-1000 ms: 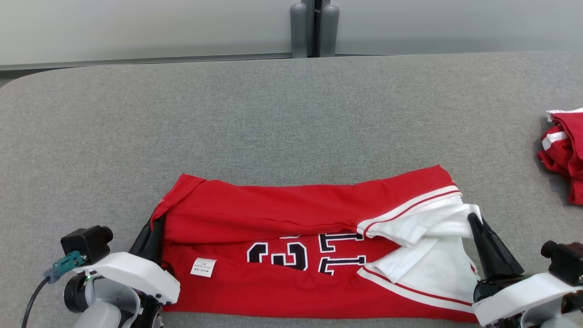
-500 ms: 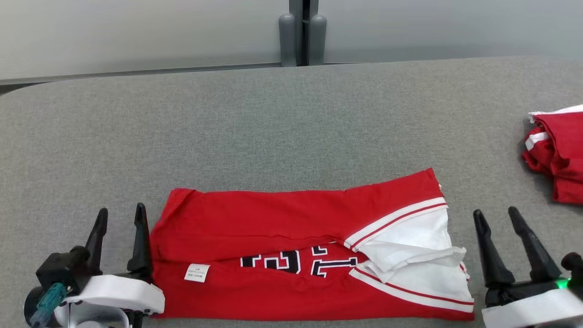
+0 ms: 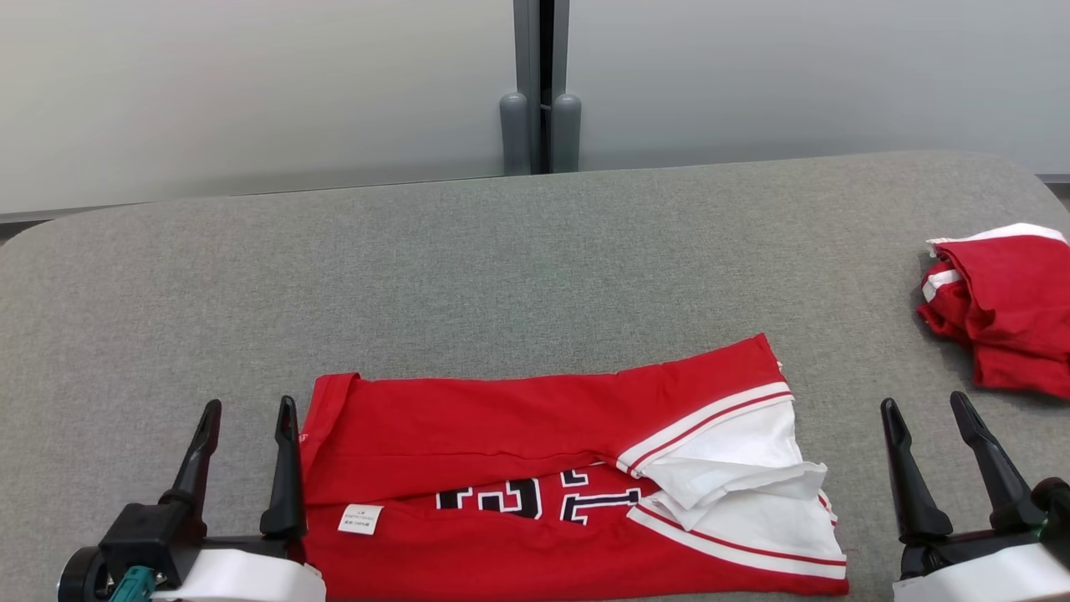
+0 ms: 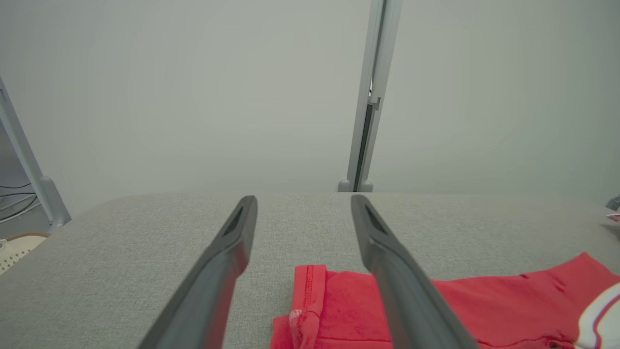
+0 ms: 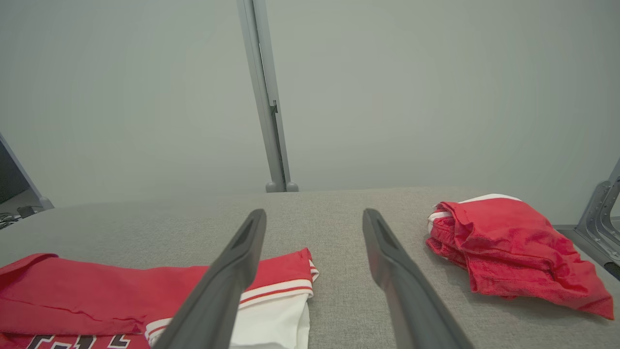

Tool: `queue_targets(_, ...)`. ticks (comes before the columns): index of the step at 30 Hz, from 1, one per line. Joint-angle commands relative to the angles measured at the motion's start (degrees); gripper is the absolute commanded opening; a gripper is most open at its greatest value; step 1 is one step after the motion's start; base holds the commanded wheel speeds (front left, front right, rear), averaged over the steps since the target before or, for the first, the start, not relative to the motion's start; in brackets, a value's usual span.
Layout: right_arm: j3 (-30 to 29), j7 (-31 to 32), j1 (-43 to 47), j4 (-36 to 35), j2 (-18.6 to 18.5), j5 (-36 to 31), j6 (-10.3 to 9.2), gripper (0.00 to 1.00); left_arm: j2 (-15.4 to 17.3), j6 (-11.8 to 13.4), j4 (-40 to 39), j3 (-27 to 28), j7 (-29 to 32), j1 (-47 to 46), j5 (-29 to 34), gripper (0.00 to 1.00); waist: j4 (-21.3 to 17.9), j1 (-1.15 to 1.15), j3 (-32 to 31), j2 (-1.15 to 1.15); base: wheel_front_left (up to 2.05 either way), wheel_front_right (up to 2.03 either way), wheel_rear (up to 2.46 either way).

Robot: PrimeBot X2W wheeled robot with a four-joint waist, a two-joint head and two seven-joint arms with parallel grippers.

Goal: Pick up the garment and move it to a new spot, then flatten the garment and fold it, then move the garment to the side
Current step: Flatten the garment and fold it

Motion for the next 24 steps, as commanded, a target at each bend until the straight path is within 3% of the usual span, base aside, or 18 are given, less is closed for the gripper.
queue_targets(1, -0.1, 0.0, 0.2, 0.3, -0.1, 0.0, -0.01, 1.0, 0.5, -0.1, 0.3, -0.1, 0.1, 0.1, 0.4, 1.0, 0.0, 0.0, 0.0, 0.0, 0.0, 0.0, 0.0)
queue_targets(17, -0.8, 0.8, -0.9, 1.0, -1.0, 0.4, -0.01, 1.0, 0.7, 0.7, -0.4, -1.0, 1.8, -1.6, 0.5, 1.0, 1.1, 0.0, 1.6, 0.0, 0.0, 0.0, 0.0)
queue_targets(24, 1.0, 1.5, -3.5, 7.7, -2.4, 1.2, -0.01, 1.0, 0.0, 0.6, -1.4, -2.1, 1.9, -4.6, 1.7, 1.0, 3.1, 0.0, 5.6, 0.0, 0.0, 0.0, 0.0)
